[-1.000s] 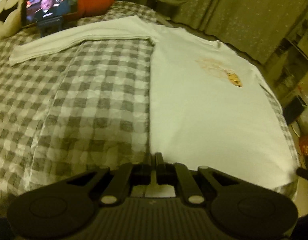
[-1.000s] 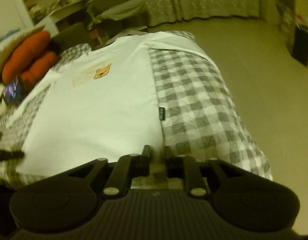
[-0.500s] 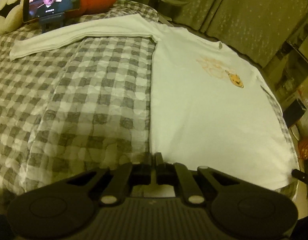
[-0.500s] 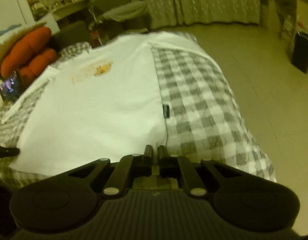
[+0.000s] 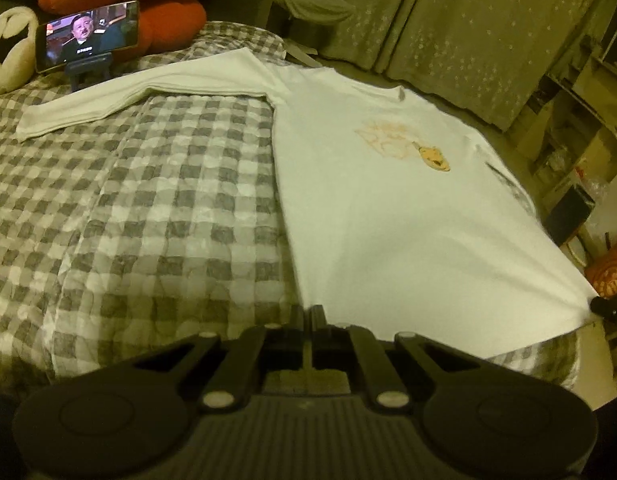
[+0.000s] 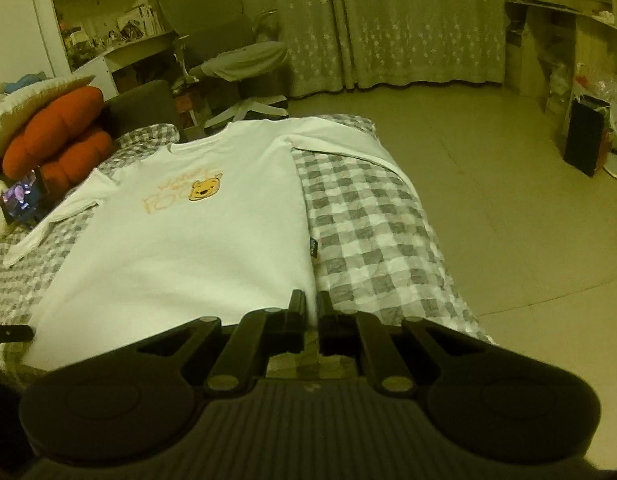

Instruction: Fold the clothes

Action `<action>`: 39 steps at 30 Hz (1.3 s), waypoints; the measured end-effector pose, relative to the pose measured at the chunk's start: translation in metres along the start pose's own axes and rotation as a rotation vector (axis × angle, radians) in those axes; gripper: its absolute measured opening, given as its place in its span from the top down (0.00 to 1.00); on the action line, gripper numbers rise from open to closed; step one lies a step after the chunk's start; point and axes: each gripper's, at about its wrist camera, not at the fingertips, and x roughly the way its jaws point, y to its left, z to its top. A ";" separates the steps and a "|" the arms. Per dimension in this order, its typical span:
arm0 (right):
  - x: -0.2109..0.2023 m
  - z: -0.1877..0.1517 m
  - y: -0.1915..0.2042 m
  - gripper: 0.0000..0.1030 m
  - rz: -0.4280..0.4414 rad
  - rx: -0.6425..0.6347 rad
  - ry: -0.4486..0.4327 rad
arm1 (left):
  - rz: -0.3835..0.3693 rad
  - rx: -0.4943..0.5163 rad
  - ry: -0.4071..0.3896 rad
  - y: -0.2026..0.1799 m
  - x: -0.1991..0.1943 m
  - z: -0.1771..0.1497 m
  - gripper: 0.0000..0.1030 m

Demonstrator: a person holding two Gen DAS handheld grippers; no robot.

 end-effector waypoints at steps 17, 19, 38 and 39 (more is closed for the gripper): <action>0.016 0.047 0.032 0.63 -0.030 -0.159 -0.079 | 0.083 -0.226 -0.143 0.082 -0.028 0.079 0.75; 0.023 0.056 0.046 0.63 -0.008 -0.209 -0.083 | 0.104 -0.286 -0.150 0.103 -0.028 0.091 0.75; 0.104 0.066 0.221 0.63 0.219 -0.768 -0.124 | 0.208 -0.636 -0.197 0.279 0.032 0.143 0.64; 0.105 0.065 0.223 0.63 0.225 -0.772 -0.124 | 0.204 -0.658 -0.203 0.284 0.035 0.144 0.64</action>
